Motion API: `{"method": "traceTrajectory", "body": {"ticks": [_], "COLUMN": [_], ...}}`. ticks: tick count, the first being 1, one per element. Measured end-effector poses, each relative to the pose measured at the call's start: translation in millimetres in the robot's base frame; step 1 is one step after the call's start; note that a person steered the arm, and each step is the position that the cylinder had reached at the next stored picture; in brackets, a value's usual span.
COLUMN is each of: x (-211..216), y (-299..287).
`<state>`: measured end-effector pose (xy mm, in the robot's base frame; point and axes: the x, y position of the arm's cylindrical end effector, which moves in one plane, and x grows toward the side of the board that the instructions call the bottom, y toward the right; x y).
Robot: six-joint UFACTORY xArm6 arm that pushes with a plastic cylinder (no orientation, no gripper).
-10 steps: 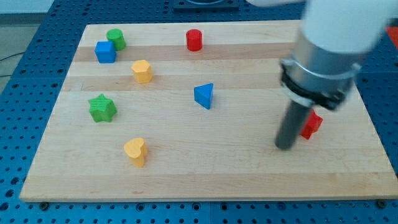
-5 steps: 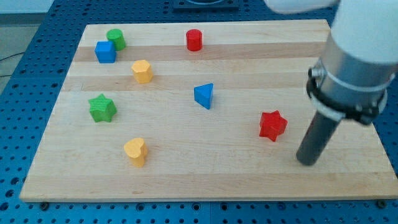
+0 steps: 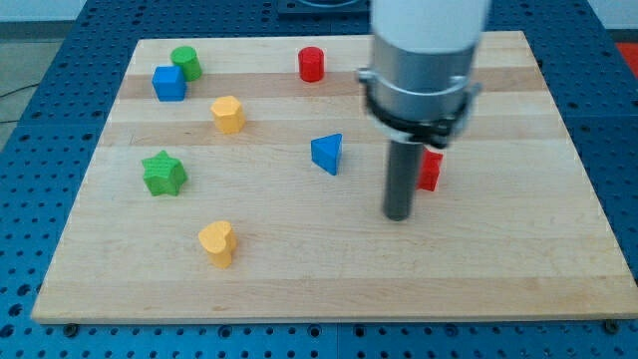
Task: Move the red star into the red circle
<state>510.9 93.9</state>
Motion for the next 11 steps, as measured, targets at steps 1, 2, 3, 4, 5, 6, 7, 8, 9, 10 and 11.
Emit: {"method": "traceTrajectory", "body": {"ticks": [1,2,3,4,5,6,7,8,9,10,11], "x": [-63,-76,-105,-65,-130,-159,-93,-112,-143,-183,-165], "y": [17,-62,-79,-46,5,7,21,70,37,-11,26]}}
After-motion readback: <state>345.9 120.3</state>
